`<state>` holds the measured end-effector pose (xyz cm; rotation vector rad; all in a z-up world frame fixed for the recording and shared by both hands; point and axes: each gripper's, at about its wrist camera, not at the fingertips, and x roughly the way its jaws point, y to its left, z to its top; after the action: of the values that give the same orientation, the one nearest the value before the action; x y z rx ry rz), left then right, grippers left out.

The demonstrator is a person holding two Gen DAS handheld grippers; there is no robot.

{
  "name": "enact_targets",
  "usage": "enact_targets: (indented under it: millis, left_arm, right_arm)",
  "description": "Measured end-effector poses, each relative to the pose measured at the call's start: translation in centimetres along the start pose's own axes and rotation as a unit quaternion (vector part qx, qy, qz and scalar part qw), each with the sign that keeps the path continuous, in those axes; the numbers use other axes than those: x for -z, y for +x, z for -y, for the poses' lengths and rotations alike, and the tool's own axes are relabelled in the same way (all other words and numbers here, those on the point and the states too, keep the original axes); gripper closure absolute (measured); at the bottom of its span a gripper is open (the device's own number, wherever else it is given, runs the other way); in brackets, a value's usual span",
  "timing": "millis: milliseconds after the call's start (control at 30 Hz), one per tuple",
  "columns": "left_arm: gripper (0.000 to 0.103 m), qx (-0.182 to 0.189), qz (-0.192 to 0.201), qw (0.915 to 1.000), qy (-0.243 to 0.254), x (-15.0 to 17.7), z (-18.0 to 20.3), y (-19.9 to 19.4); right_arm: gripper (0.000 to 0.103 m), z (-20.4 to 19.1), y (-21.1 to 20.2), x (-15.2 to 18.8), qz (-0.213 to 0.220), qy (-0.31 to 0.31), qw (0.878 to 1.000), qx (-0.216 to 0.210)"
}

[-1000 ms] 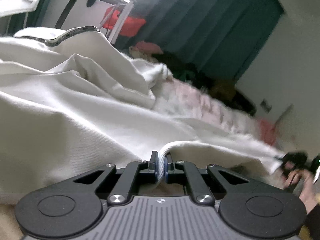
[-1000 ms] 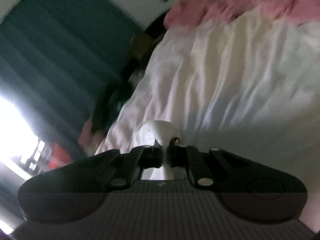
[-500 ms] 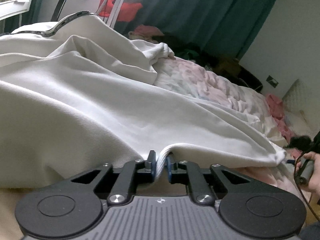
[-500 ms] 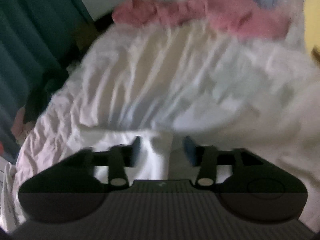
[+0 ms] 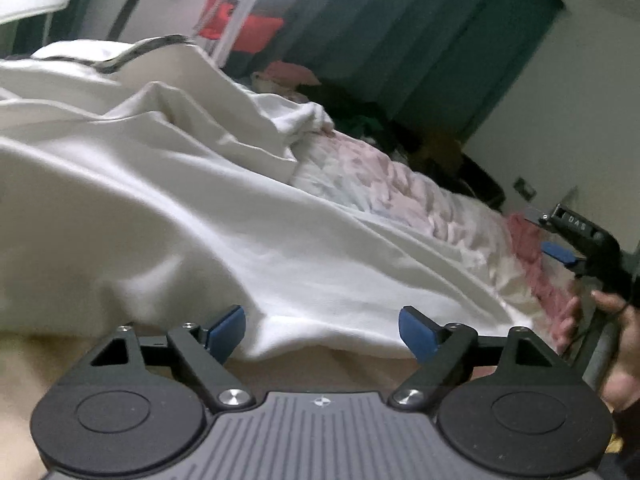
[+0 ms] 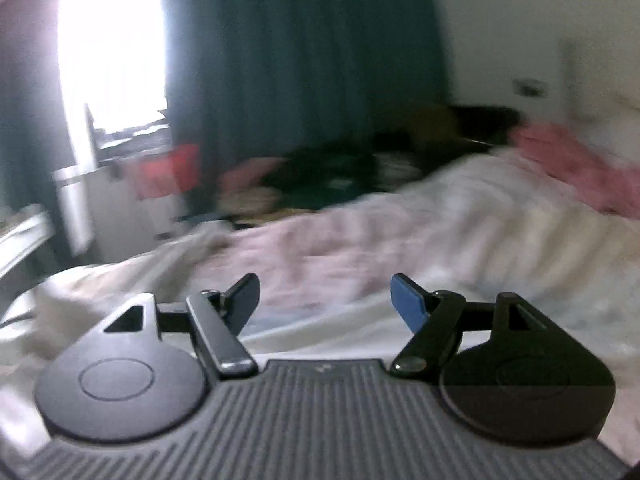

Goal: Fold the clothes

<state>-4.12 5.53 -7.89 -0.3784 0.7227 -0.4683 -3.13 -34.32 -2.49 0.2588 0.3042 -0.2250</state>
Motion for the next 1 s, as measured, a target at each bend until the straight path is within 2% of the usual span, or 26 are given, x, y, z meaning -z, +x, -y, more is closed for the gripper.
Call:
enact_targets:
  millis: [100,200,267,367,467,567,633,733,900,933,1000]
  left_arm:
    - [0.014,-0.034,0.014,0.9971,-0.067,-0.9,-2.3,-2.7]
    - [0.014,-0.093,0.023,0.9847,-0.145,-2.1,-5.6,-5.4]
    - [0.014,-0.138,0.023,0.9731,-0.183,-3.2,-7.7,-7.1]
    - [0.014,-0.172,0.022,0.9494,-0.262,-4.8,-11.5,-9.4]
    - [0.014,-0.194,0.021,0.9256,-0.324,-6.3,-15.1,-11.2]
    - [0.015,-0.205,0.024,0.9069,-0.367,-6.7,-18.6,-12.2]
    - [0.016,-0.197,0.031,0.8965,-0.396,-6.5,-20.4,-12.4]
    - [0.016,-0.192,0.047,0.8891,-0.413,-6.1,-21.6,-12.3]
    - [0.020,-0.192,0.039,0.8936,-0.404,-5.6,-21.0,-13.1]
    - [0.020,-0.189,0.040,0.8930,-0.407,-5.3,-21.0,-13.5]
    - [0.020,-0.187,0.043,0.8866,-0.421,-4.5,-20.8,-14.1]
  right_arm:
    - [0.028,-2.2,0.2,0.6,-0.036,0.015,0.998,-0.058]
    - [0.028,-3.5,0.8,1.5,-0.085,0.029,0.991,-0.094]
    - [0.028,-4.3,1.5,2.3,-0.115,0.033,0.988,-0.099]
    - [0.028,-5.2,1.8,3.0,-0.136,0.028,0.984,-0.109]
    - [0.028,-5.8,1.8,3.2,-0.148,0.009,0.984,-0.104]
    - [0.028,-5.7,2.0,3.2,-0.156,0.010,0.983,-0.097]
    - [0.028,-5.1,2.4,3.2,-0.161,0.028,0.982,-0.096]
    - [0.028,-4.2,2.9,3.3,-0.171,0.052,0.980,-0.090]
    - [0.028,-3.0,3.3,3.4,-0.182,0.083,0.977,-0.073]
    - [0.028,-2.7,3.4,3.4,-0.182,0.089,0.977,-0.070]
    - [0.028,-2.3,3.5,3.3,-0.183,0.100,0.976,-0.063]
